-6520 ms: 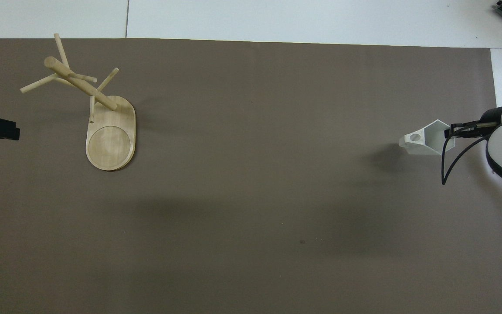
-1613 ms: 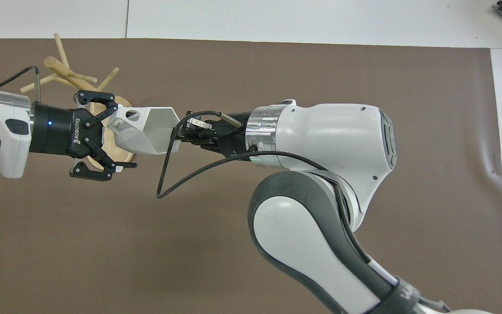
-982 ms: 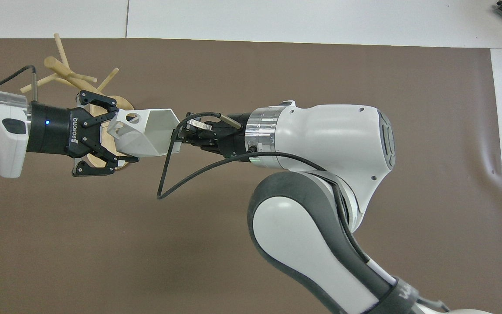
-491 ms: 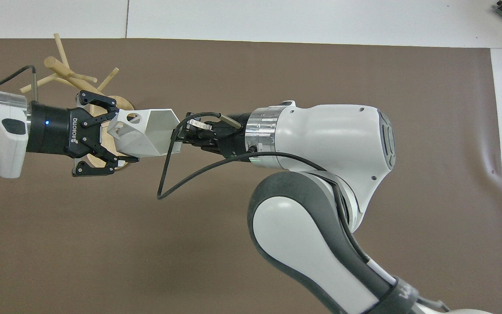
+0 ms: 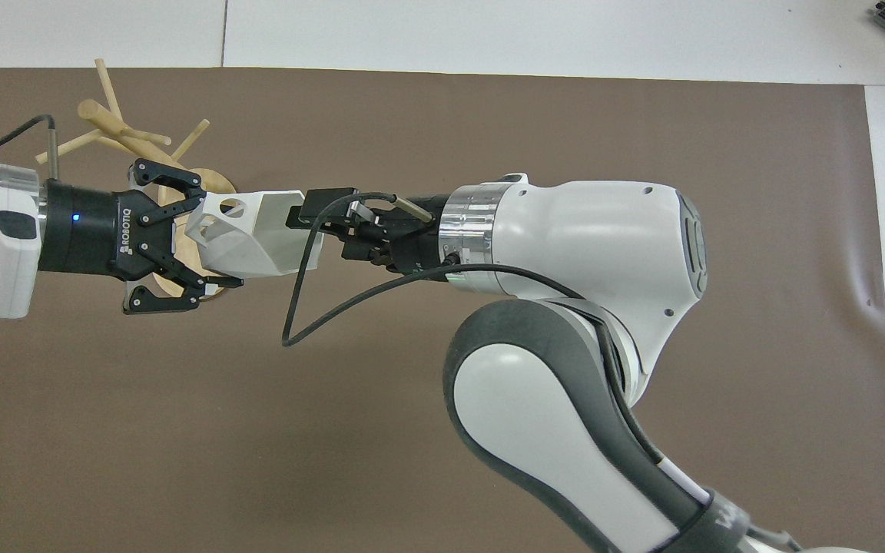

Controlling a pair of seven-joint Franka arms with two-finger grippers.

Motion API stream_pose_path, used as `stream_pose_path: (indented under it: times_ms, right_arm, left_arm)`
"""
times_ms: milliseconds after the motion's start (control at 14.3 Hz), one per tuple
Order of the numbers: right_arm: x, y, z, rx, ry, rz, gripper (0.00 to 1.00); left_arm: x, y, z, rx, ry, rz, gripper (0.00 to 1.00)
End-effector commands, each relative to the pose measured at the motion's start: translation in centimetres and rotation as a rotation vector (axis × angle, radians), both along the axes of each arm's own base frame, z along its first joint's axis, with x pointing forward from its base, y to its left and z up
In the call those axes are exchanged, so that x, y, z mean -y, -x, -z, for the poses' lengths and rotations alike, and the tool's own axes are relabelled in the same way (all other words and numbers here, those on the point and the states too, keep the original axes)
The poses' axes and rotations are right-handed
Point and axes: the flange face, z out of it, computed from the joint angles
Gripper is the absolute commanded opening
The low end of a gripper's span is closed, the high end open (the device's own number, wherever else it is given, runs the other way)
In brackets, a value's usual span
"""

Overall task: Hang cup on rack
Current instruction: 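Open the right gripper and withdraw it while the left gripper holds the cup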

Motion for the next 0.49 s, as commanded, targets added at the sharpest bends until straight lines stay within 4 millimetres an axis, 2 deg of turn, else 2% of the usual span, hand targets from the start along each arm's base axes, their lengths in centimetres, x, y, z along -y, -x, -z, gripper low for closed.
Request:
stream_pose_path:
  times_ms: [0,140,280,421]
  right_arm:
    - [2.0,-0.5,-1.1,0.044,0.018,0.022,1.00]
    - [3.0,-0.9,-1.7,0.099,0.049,0.010,1.00]
    - [4.1,-1.4,-1.9,0.156,0.090,-0.004,1.00]
    - [5.2,-1.3,-1.1,0.259,0.205,-0.068,1.00]
  left_arm:
    - [-0.7,0.6,-0.4,-0.018,0.003,-0.025,0.00]
    - [-1.3,0.5,-0.2,-0.016,-0.002,-0.040,0.00]
    - [-2.8,0.0,0.4,-0.012,-0.068,-0.107,0.00]
    - [-2.7,-0.3,1.0,-0.026,-0.091,-0.169,0.00]
